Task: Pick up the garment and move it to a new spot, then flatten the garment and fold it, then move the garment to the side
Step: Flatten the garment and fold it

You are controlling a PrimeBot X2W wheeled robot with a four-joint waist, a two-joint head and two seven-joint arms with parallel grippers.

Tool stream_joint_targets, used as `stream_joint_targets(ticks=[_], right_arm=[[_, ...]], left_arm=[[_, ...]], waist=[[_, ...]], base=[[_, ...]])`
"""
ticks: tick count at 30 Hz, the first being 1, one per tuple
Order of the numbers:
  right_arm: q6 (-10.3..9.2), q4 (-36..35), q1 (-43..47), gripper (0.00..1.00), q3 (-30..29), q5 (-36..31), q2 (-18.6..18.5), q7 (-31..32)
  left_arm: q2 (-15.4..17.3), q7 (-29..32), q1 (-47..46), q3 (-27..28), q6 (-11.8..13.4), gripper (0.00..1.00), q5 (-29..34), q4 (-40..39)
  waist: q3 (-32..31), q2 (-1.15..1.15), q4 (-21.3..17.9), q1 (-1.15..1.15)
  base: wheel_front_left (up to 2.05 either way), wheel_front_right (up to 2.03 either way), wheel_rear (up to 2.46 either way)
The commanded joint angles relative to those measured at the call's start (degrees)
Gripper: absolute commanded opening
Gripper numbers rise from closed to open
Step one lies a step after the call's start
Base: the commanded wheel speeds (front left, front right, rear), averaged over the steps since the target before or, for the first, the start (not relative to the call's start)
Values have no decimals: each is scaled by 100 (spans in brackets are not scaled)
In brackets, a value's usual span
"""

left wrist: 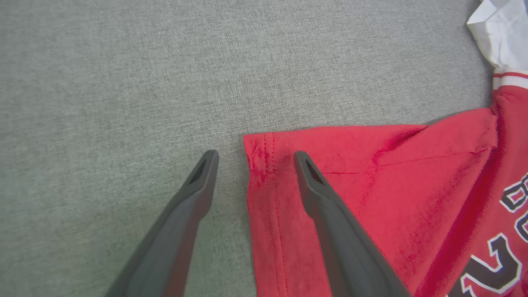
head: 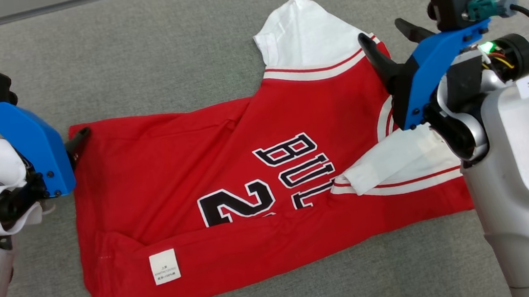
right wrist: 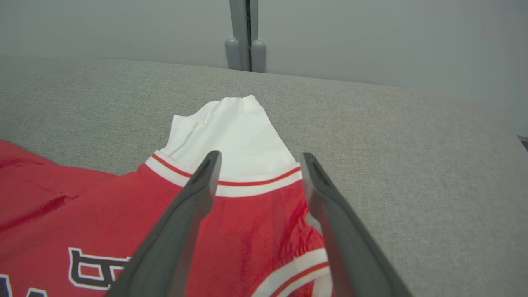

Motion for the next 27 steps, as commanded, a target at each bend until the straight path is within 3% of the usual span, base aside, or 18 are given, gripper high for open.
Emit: stream_joint_targets(ticks=[1,10,11,12,13,19,27], right_arm=[[2,150,-193,100,43,54,43,-124],[1,609,-491,100,130,147,116,-487],[1,658,-503,100,121,144,110,-502],[2,695,-519,100,98,141,87,-515],[1,736,-546,100,89,138,71,-519],[1,982,-971,100,-94,176,-137,-343],[1,1914,-1811,100,-432,-147,-764,-3]], left_arm=[[76,109,-135,-17,41,100,53,8],[143,440,-104,-158,400,99,195,117],[118,509,-69,-184,407,41,168,119],[92,546,-54,-214,418,14,169,89],[79,550,-43,-228,422,0,179,63],[-140,32,-59,-374,353,0,411,-286],[-867,-718,-305,-727,63,0,584,-223]], waist=[[68,0,-42,-1],[337,0,-142,-1],[352,0,-130,-1],[373,0,-106,-1],[387,0,-83,-1],[538,0,324,-1],[762,0,1224,-1]], base=[[0,0,0],[0,0,0],[0,0,0],[0,0,0],[0,0,0],[0,0,0],[0,0,0]])
